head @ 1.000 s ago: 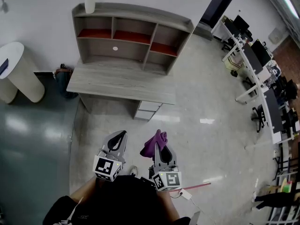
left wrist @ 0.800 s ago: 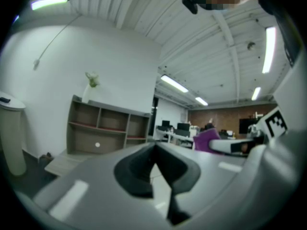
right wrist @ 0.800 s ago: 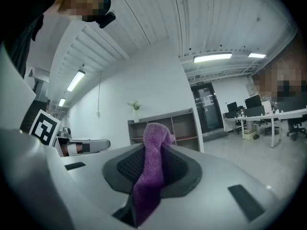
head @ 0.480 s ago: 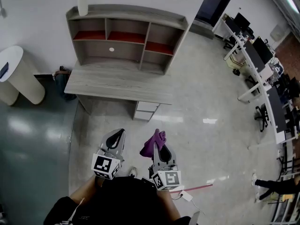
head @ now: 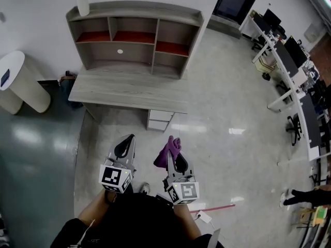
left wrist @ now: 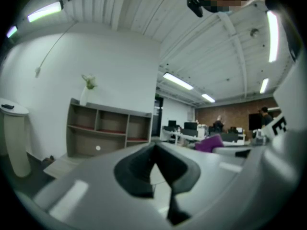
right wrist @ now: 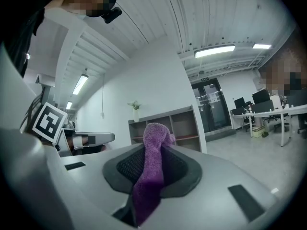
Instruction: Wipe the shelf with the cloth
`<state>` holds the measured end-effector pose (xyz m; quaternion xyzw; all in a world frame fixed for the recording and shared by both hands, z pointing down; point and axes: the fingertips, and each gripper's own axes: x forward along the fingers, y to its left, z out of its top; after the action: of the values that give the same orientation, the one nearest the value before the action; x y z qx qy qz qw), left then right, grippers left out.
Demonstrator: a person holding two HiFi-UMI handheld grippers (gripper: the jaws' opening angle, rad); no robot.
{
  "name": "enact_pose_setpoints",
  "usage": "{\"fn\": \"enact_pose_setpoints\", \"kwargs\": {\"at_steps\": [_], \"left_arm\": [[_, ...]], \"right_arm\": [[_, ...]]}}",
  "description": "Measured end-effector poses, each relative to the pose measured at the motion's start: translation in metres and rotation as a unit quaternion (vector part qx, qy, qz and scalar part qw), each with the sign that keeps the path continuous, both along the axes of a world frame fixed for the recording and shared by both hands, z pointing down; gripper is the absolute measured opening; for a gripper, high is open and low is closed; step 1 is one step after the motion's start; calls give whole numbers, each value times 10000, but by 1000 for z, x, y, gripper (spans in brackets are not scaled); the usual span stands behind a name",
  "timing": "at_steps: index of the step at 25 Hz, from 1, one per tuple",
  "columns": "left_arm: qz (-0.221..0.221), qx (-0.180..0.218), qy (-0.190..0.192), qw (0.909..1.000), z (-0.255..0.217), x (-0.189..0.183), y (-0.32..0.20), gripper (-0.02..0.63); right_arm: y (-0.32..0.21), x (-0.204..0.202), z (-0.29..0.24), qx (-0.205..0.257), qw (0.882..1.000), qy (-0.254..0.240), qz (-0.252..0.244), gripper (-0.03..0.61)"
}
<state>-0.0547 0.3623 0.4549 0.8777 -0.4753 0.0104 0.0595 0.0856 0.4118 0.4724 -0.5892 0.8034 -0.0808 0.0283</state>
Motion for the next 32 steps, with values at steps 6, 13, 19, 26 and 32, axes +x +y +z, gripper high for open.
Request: {"fn": "enact_pose_setpoints", "kwargs": {"at_steps": [6, 13, 19, 26, 32], "left_arm": [[-21, -94, -42, 9999, 13, 2, -39, 5], [203, -138, 73, 9997, 23, 8, -121, 5], [458, -382, 43, 9982, 29, 0, -196, 5], [606, -579, -37, 9965, 49, -28, -280, 5], [664, -433, -52, 9968, 51, -37, -341, 5]], "right_arm": [[-40, 12, 10, -94, 9999, 3, 118, 74], [-118, 12, 13, -100, 9993, 175, 310, 74], [-196, 5, 6, -241, 9980, 246, 534, 74], [-285, -3, 20, -425, 9946, 305, 897, 74], [-336, -6, 18, -365, 9933, 371, 1035, 74]]}}
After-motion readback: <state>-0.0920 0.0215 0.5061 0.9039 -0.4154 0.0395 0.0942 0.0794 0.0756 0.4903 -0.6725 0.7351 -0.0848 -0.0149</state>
